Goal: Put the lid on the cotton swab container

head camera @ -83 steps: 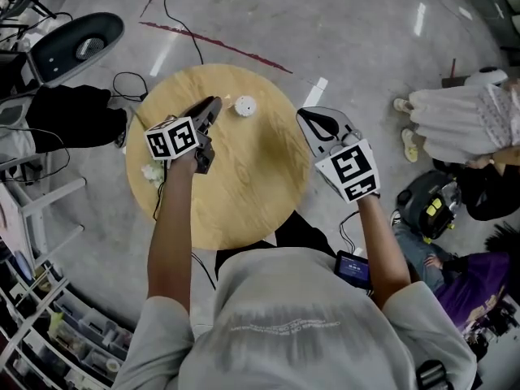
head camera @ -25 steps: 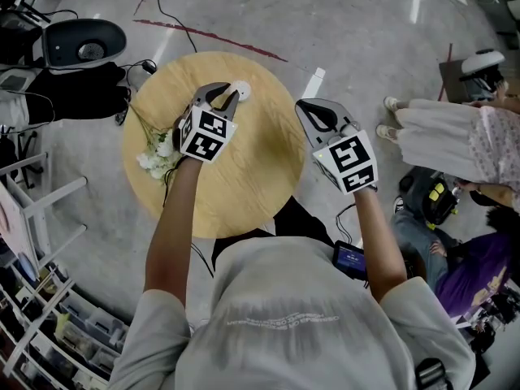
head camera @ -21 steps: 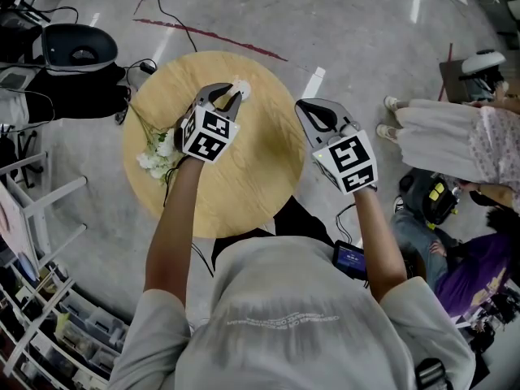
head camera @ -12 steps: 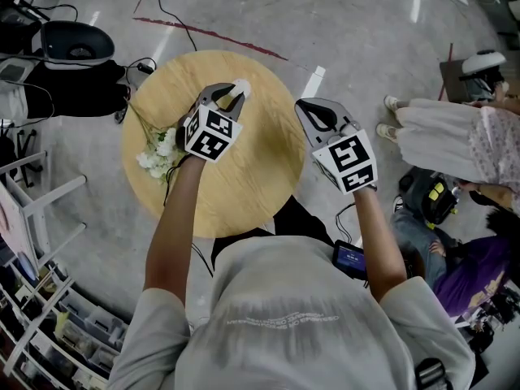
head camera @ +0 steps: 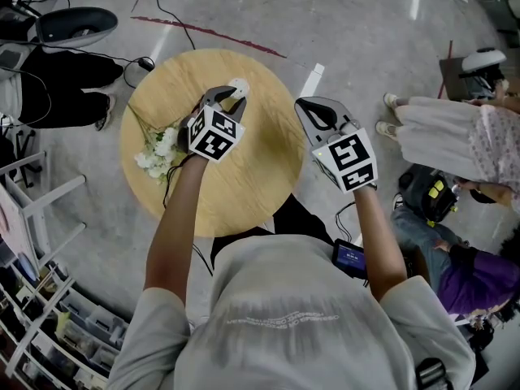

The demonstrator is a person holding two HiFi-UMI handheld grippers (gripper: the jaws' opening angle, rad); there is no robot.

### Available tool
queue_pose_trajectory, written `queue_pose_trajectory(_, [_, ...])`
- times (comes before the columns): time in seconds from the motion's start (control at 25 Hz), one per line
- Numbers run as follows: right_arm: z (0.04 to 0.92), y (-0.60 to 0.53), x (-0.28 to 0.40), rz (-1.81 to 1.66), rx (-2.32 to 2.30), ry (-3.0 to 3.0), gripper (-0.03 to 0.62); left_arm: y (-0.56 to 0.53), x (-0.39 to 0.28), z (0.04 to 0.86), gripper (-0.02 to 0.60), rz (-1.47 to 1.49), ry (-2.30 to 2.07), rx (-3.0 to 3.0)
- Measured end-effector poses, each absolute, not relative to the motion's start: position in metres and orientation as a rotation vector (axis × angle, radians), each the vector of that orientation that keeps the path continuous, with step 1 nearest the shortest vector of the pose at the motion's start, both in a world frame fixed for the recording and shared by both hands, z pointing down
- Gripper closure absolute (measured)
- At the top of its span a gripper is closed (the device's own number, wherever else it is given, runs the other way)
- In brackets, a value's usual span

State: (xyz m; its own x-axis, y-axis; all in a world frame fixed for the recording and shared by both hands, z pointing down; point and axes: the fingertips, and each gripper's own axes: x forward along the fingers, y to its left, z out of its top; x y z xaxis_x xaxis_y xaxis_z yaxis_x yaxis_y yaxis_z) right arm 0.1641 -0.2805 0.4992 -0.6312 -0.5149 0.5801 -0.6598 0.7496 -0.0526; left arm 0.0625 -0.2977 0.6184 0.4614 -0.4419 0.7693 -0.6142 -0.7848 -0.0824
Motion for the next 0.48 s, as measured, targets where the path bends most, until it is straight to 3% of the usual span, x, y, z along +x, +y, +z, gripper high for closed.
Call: queue_pose_trajectory(0.48, [0.5004,-0.2823,0.1622,0.356,0.871,-2.403,0.568,-0.3003,0.0632,0.6188,0.466,1.146,-0.884,2.461])
